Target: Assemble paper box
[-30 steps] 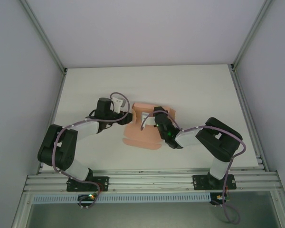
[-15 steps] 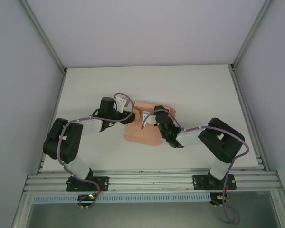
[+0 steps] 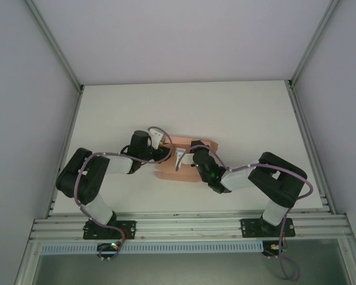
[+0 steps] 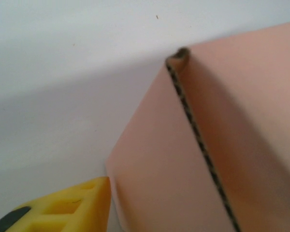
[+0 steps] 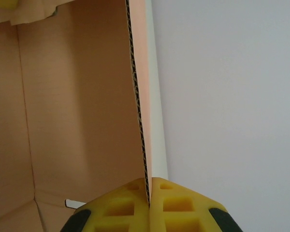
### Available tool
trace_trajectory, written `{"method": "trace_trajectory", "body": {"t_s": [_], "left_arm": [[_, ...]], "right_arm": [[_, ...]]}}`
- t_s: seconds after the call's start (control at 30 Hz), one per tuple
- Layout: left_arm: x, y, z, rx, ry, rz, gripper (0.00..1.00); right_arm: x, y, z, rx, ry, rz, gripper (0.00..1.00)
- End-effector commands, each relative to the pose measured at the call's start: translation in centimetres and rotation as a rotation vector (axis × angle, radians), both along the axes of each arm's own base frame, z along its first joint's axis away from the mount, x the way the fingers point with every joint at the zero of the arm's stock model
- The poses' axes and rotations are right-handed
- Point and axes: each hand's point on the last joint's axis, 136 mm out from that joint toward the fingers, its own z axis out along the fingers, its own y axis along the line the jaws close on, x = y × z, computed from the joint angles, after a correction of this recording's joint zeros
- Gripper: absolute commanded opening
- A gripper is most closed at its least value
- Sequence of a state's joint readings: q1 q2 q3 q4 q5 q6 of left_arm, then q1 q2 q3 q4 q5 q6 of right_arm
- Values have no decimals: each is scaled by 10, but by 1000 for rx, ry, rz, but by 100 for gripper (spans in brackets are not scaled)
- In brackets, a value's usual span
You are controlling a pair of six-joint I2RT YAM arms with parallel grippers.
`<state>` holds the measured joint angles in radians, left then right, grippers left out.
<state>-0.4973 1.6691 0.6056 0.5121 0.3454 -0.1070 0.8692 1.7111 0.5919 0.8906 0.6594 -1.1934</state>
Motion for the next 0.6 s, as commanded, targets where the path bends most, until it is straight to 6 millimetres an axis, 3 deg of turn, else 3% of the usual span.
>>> {"method": "trace_trajectory", "body": {"t_s": [0.0,0.17,0.3,0.43,0.47,0.5,0.57], "left_arm": [[18,0,22,-8,-118,47,38],[28,-4,29,11,-211,123,17],[43,-2,23,59,-239,233,16],[52,-8,19,2,-227,279,8],[55,-7,19,-4,-230,304,10],[58,-6,18,-2,-232,333,0],[63,-1,19,16,-252,389,0]], "right_arm": [[-10,-9,-30,-45,97,-17,0],[-8,-7,-35,-41,116,-28,0],[-8,-6,-38,-23,151,-46,0],[-13,-7,-48,-9,218,-55,0],[-13,-8,-49,-8,223,-58,0],[-14,-8,-51,-12,231,-58,0],[-16,-10,-54,-15,245,-63,0]]}}
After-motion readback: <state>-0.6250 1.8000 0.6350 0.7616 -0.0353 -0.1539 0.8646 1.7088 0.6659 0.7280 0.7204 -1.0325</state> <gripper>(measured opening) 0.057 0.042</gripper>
